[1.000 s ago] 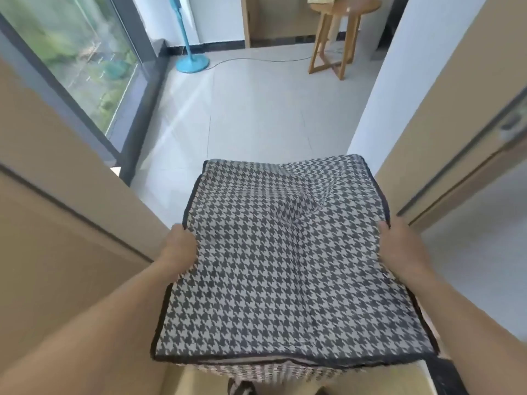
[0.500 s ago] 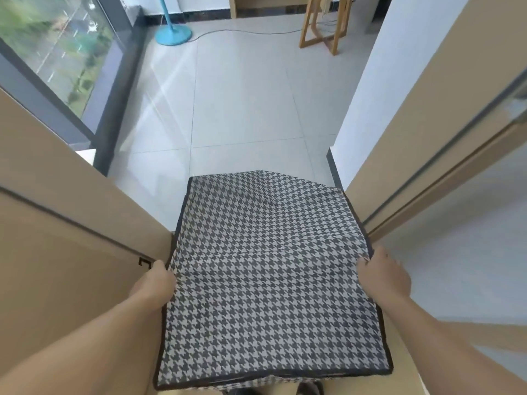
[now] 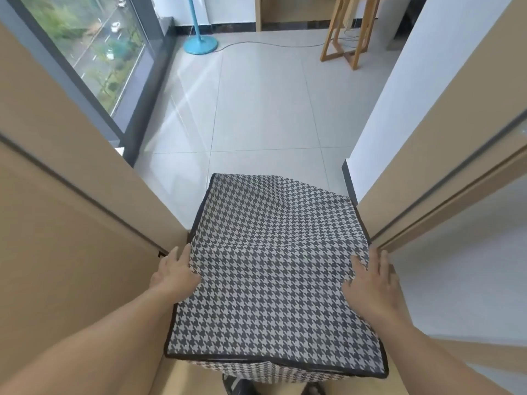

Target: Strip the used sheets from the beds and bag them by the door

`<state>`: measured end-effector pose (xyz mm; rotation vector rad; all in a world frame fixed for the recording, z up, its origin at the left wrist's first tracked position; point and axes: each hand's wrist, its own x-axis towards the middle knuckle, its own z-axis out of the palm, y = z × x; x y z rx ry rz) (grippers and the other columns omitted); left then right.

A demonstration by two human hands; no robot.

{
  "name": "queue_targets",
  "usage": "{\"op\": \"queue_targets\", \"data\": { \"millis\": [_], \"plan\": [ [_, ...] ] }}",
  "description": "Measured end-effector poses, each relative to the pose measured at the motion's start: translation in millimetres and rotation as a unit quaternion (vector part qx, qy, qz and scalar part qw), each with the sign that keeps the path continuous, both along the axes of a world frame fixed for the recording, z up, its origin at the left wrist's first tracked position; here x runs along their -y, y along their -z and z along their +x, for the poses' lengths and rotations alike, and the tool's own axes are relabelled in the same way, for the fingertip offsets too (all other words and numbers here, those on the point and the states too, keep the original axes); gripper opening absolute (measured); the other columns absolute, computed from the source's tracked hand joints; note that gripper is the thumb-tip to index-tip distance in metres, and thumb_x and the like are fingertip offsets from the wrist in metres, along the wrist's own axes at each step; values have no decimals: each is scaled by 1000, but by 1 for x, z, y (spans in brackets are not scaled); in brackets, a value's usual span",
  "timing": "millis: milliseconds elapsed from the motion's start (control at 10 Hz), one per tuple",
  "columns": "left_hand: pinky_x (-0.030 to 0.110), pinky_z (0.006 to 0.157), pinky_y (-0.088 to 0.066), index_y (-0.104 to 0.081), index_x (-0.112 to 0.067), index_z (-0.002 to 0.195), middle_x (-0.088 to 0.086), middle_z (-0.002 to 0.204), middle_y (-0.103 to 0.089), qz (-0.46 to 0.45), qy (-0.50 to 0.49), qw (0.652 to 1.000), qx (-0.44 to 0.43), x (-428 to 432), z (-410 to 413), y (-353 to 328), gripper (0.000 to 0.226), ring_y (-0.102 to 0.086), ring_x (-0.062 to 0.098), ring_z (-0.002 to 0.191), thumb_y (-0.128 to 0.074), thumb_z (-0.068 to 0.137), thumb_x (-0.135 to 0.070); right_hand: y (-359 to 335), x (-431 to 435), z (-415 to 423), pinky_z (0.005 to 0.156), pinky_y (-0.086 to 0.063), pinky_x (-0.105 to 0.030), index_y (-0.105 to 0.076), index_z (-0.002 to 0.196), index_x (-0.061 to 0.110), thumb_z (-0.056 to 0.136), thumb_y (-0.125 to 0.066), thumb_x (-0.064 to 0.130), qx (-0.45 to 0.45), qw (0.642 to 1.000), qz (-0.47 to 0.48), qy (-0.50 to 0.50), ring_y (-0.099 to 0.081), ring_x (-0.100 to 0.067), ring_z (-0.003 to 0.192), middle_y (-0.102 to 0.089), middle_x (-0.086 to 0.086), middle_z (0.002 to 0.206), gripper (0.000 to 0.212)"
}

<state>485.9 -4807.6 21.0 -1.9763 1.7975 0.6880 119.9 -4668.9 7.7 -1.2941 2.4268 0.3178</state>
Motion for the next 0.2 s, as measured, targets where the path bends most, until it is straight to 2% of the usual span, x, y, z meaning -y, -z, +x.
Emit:
{"op": "queue_targets", "data": {
  "millis": [100,200],
  "plan": [
    [47,120,-17,-4,-30,159,-1,166,-1,-30,2,998,-46,-13,-3,-39,76,-3,24,152,-49,97,-37,-29,3,12,121,-8,-53,-11,157,32,95,-45,42,47,998,-3,-44,19,-28,150,15,-4,165,71],
    [47,121,-15,-8,-28,158,1,166,-5,-98,29,991,-87,-26,-12,-81,71,-6,23,152,-45,98,-38,-65,9,31,122,-9,-53,-11,157,30,98,-44,46,70,990,-43,-111,13,-27,151,9,-4,166,70]
  ]
}}
